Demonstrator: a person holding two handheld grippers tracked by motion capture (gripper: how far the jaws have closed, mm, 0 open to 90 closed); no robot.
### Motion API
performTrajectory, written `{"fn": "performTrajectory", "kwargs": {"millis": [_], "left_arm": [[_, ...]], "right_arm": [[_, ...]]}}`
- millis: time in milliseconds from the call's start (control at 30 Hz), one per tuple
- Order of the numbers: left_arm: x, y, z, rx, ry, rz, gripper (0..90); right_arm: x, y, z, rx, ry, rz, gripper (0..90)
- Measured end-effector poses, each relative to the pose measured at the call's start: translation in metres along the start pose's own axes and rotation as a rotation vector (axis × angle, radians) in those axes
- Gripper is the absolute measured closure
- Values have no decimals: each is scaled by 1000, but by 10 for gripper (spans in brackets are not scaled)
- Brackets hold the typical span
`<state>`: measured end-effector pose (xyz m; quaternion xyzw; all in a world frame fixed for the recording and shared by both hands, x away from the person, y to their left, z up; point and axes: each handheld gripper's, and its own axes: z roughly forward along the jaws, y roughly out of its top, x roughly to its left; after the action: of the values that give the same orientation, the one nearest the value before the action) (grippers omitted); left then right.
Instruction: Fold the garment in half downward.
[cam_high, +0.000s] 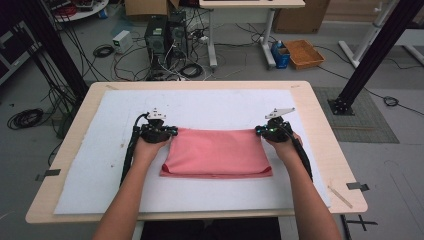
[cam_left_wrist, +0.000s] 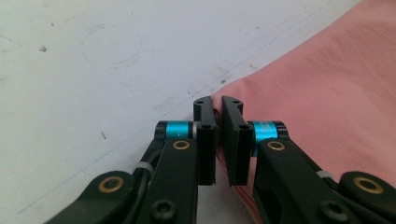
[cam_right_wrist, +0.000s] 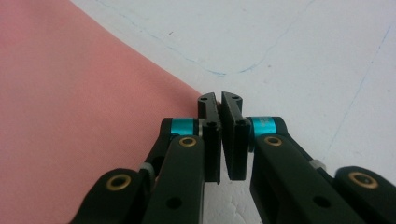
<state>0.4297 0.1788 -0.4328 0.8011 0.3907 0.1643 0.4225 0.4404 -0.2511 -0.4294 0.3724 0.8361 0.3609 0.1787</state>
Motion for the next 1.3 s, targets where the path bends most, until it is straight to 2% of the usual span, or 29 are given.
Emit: {"fn": "performTrajectory", "kwargs": {"millis": [67,133,200,267,300,367,400,533,600,700,833,933,1000,1167,1300], "left_arm": [[0,1,-2,-14,19,-7,748],[1,2,-7,-28,28,-16,658],[1,2,-11,-35,21,-26,560],[-1,3,-16,-40,-1,-37,476],[-3,3,-19,-39,-10,-34,435],[-8,1,-24,-85,-22,-26,415],[-10,0,-26,-91,-29,-27,401],[-17,-5,-33,-92,-73,-34,345],[-21,-7,-38,-89,-78,-33,320],[-25,-11,-47,-111,-98,-21,302],[-30,-20,-59,-120,-102,-24,254],[-32,-26,-67,-121,-89,-17,237],[-34,-31,-74,-123,-97,-23,213],[-35,-39,-87,-139,-101,-29,196],[-36,-45,-89,-120,-81,-37,195]], "right_arm": [[0,-1,-1,-9,-9,14,800],[-1,-3,-3,-28,-17,45,642],[-2,-6,-7,-48,-14,83,526],[-2,-9,-9,-51,-5,100,420],[-2,-11,-10,-56,-4,98,404],[0,-14,-13,-69,8,88,382],[1,-15,-14,-68,11,84,359],[7,-16,-21,-84,35,71,303],[12,-17,-25,-99,58,64,285],[20,-17,-30,-122,96,66,233],[29,-18,-37,-163,131,46,219],[35,-18,-41,-183,152,32,218],[37,-18,-44,-193,152,22,217],[37,-16,-49,-225,161,22,216],[35,-12,-51,-236,165,28,216]]}}
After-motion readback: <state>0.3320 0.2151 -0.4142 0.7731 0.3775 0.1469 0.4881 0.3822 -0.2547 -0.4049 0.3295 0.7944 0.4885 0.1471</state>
